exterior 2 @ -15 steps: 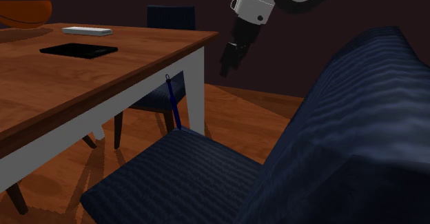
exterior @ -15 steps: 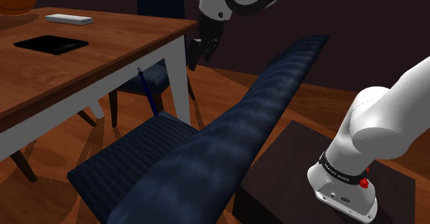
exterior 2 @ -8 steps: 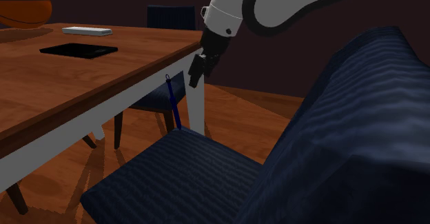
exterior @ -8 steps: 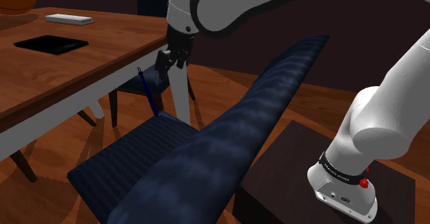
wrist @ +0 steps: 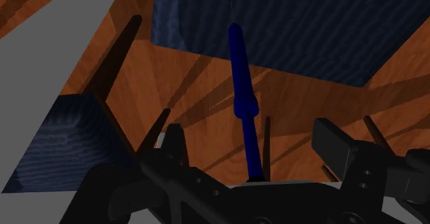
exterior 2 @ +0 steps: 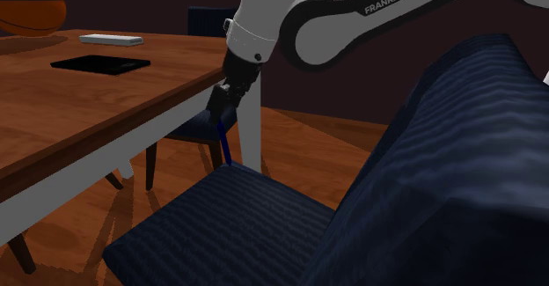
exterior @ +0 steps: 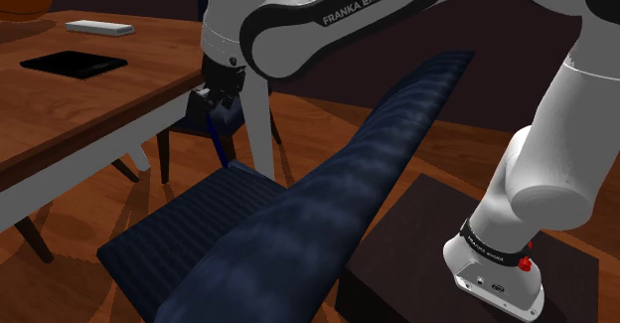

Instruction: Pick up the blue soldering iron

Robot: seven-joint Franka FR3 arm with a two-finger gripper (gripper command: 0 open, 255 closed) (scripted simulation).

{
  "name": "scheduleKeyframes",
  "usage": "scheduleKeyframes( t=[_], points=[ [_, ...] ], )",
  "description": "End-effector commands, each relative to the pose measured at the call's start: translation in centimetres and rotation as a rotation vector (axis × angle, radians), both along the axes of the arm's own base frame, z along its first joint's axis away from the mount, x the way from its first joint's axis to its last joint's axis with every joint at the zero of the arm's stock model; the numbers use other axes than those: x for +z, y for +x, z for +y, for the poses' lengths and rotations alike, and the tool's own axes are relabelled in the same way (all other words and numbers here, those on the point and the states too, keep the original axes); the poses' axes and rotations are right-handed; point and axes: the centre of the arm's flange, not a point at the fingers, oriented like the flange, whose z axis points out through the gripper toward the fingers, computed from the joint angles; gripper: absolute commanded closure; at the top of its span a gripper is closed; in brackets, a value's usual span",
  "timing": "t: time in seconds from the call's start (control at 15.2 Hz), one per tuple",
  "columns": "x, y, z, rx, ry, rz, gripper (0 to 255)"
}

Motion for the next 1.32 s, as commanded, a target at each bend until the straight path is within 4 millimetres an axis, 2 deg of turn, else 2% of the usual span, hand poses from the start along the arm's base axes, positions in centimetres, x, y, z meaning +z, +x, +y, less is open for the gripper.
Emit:
scheduleKeyframes(
  t=[0.0, 0.26, 0.4, 0.46, 0.92, 1.06, 1.25],
  points=[
    [-1.1, 0.1, 0.4, 0.005, 0.005, -0.006, 0],
    [-3.6, 0.1, 0.4, 0.005, 0.005, -0.006, 0],
    [-3.6, 0.1, 0.4, 0.005, 0.005, -0.006, 0],
    [-3.5, 0.3, 0.4, 0.005, 0.005, -0.006, 255],
    [-2.9, -0.2, 0.7, 0.005, 0.004, -0.006, 255],
    [-3.6, 0.1, 0.4, 0.005, 0.005, -0.006, 255],
    [-2.0, 0.1, 0.4, 0.005, 0.005, -0.006, 255]
  ],
)
